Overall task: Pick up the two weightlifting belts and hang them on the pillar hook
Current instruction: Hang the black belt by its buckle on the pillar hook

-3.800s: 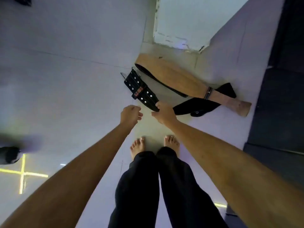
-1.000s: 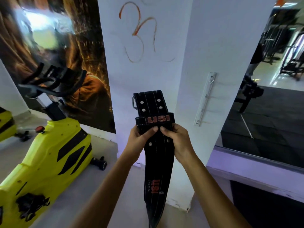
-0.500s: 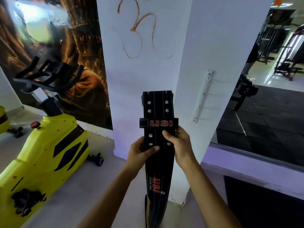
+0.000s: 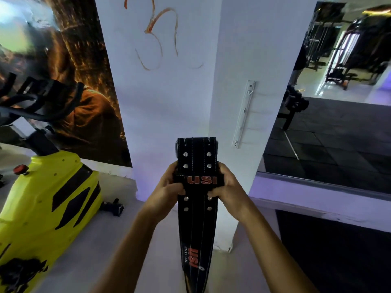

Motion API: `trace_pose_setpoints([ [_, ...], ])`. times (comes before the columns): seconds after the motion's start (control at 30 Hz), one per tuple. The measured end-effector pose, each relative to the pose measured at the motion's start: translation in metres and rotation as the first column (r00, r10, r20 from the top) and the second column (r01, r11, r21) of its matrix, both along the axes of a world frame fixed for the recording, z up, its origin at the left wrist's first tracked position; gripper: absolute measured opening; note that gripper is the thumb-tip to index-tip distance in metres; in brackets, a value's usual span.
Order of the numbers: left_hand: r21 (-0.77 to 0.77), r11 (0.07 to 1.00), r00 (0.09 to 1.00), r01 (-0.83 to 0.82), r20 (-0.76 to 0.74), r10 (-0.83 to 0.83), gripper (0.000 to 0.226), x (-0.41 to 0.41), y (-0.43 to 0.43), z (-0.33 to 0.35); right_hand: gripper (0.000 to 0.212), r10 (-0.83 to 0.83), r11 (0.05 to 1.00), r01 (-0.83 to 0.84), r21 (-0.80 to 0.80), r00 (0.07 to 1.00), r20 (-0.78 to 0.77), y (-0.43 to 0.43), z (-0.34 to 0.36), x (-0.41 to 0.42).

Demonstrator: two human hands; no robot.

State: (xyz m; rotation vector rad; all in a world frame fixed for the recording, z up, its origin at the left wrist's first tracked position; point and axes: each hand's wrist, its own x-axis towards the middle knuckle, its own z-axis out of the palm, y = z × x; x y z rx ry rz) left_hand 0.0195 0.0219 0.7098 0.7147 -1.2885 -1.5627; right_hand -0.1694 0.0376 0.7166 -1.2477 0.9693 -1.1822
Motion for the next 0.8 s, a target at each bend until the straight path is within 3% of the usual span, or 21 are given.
trace_pose_setpoints([
  [0.13,0.06,0.99,0.991,-0.131,-0.018,0.132,0.047,-0.008,0.008,0.001,0.069,0.204,0.979,-0.205,-0.014,0.959,0.199,0.012,0.006,-0.01],
  [0.23,-0.031,0.961,0.959,-0.273,0.067,0.275,0.039,-0.021,0.017,0.003,0.035,-0.023,0.999,0.028,-0.032,0.988,0.153,0.017,0.02,0.002],
  [0.3,-0.059,0.957,0.955,-0.283,0.077,0.287,0.03,-0.029,0.023,0.003,0.025,-0.225,0.974,0.228,-0.007,0.965,0.135,0.016,0.021,0.007],
  [0.37,-0.064,0.963,0.961,-0.263,0.075,0.267,0.024,-0.031,0.026,0.004,0.031,-0.286,0.958,0.281,0.055,0.942,0.177,0.017,0.02,0.007],
  [0.5,-0.081,0.973,0.97,-0.214,0.103,0.222,0.028,-0.026,0.019,0.004,0.039,-0.271,0.956,0.221,0.194,0.919,0.286,0.024,0.016,0.005],
  [0.8,-0.133,0.963,0.971,-0.233,0.019,0.237,0.047,-0.022,0.019,0.0,0.028,-0.125,0.991,0.102,0.087,0.939,0.32,0.032,0.017,0.002],
])
